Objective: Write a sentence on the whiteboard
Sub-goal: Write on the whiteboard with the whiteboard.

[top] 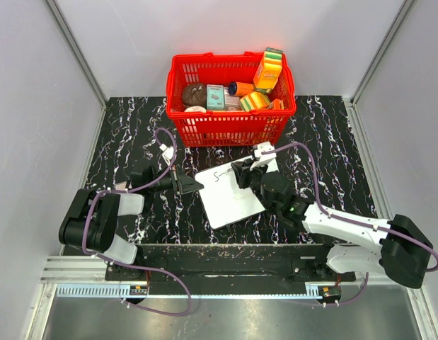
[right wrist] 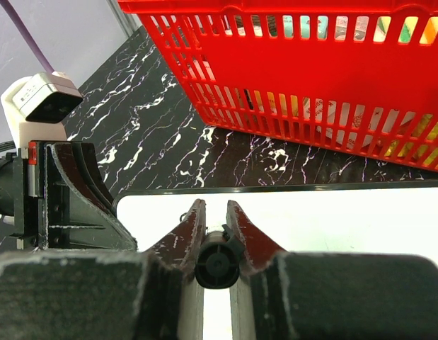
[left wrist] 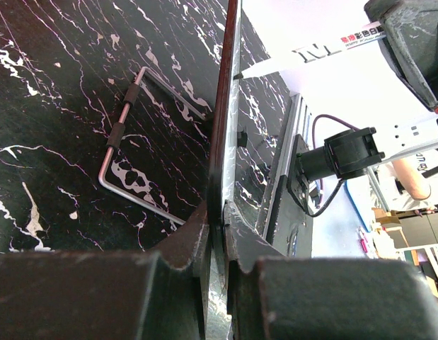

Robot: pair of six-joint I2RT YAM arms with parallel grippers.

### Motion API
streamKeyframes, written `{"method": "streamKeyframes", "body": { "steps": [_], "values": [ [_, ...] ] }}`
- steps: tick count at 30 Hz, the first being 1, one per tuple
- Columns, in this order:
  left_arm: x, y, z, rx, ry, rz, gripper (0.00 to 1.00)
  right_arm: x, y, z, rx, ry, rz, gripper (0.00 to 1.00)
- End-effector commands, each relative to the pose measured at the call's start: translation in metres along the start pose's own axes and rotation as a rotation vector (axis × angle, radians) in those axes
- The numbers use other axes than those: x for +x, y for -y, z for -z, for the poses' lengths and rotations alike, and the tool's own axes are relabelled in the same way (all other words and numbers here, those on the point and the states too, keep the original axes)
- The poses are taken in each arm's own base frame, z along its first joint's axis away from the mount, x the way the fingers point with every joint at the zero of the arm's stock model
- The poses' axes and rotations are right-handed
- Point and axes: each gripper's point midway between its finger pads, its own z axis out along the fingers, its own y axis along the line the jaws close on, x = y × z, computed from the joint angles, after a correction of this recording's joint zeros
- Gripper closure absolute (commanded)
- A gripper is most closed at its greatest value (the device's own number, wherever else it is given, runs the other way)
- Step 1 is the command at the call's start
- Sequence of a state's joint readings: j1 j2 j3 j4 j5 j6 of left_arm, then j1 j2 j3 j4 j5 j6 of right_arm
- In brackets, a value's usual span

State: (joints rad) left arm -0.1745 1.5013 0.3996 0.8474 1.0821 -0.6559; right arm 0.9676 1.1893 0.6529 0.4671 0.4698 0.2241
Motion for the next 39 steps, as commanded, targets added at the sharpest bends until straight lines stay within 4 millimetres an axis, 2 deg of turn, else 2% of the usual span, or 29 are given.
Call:
{"method": "streamKeyframes", "body": {
  "steps": [1, 10, 18, 29, 32, 39],
  "values": [
    [-0.011, 0.002, -0.003, 0.025, 0.017, -0.119, 1.0, -0.024, 0.003, 0.003, 0.014, 0.059, -0.014, 1.0],
    [-0.011, 0.001, -0.003, 0.025, 0.015, -0.115, 1.0, -0.042, -0.007, 0.005, -0.031, 0.104, -0.033, 1.0],
    [-0.011, 0.001, -0.003, 0.025, 0.017, -0.119, 1.0, -0.034, -0.012, -0.004, -0.042, 0.083, -0.034, 1.0],
    [-0.011, 0.002, -0.003, 0.027, 0.015, -0.118, 1.0, -0.042, -0.017, -0.004, -0.064, 0.113, -0.058, 1.0],
    [-0.011, 0.002, -0.003, 0.026, 0.016, -0.118, 1.0, -0.04, -0.018, -0.006, -0.065, 0.107, -0.053, 1.0],
    [-0.01, 0.002, -0.003, 0.027, 0.014, -0.117, 1.0, -0.022, -0.013, -0.01, -0.035, 0.063, -0.041, 1.0]
  ]
}}
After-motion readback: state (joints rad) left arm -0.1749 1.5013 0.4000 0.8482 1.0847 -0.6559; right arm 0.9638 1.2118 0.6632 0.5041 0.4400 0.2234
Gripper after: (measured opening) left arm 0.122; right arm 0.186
